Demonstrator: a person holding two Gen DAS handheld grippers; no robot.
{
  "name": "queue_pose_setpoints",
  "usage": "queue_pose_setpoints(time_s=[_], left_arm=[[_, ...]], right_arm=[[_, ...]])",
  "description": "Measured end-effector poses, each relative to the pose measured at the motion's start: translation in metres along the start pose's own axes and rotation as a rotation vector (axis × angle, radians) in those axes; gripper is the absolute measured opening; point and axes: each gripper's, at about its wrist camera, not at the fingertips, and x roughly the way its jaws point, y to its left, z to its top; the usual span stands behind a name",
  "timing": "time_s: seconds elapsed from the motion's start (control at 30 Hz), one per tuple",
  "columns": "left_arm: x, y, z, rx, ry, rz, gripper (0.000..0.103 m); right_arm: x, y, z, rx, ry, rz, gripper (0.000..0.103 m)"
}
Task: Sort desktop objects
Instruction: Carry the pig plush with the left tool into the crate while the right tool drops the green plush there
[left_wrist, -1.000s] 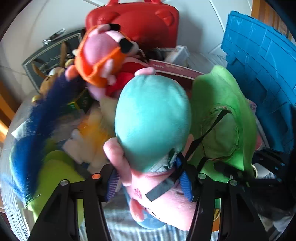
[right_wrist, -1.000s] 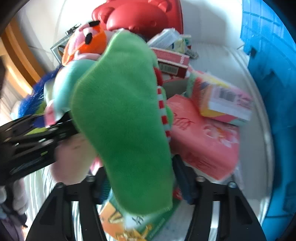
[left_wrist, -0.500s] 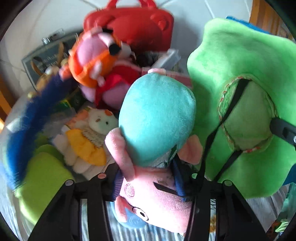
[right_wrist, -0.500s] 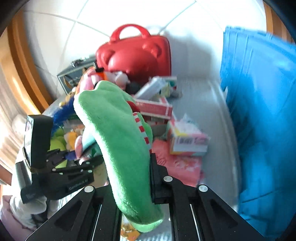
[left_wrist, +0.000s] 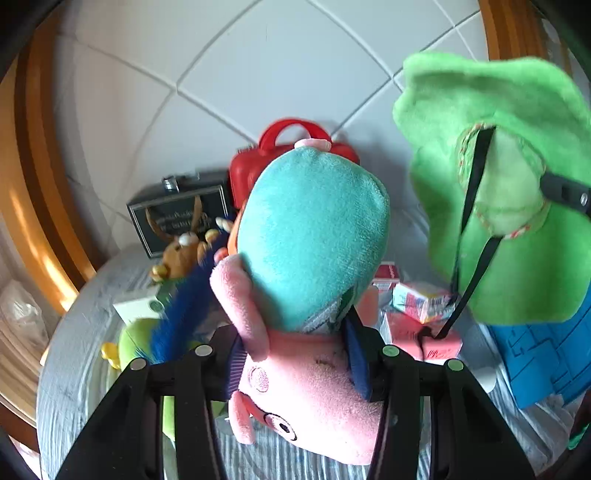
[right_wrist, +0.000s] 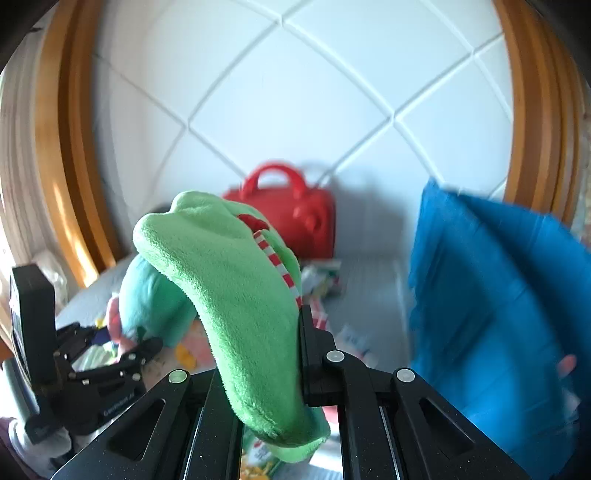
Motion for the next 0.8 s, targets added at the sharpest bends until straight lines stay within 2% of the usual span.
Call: queue_pose_setpoints(time_s=[0.17, 0.3, 0.5, 0.6, 0.8], left_arm=[[-0.036, -0.011, 0.020, -0.015, -0.078, -0.012, 0.046], [-0.064, -0.044, 0.040, 0.006, -0.152, -0.027, 0.046], [-0.109, -0.122, 0.080, 0.036, -0.251, -0.086, 0.046], [-0.124, -0.164, 0.099, 0.056, -0.300, -0.110, 0.046], [-0.140, -0.255, 0.135, 0.097, -0.354, -0.171, 0.046]], right_arm=[[-0.054, -0.018, 0.033, -0.020, -0.145, -0.043, 0.007], [-0.092, -0.041, 0.053, -0.028, -0.243, -0.088, 0.007], [-0.151, -0.095, 0.074, -0.023, -0.361, -0.173, 0.007], [-0.173, -0.128, 0.073, -0.020, -0.396, -0.229, 0.007], [-0.187, -0.204, 0.067, 0.000, -0.401, -0.337, 0.007]])
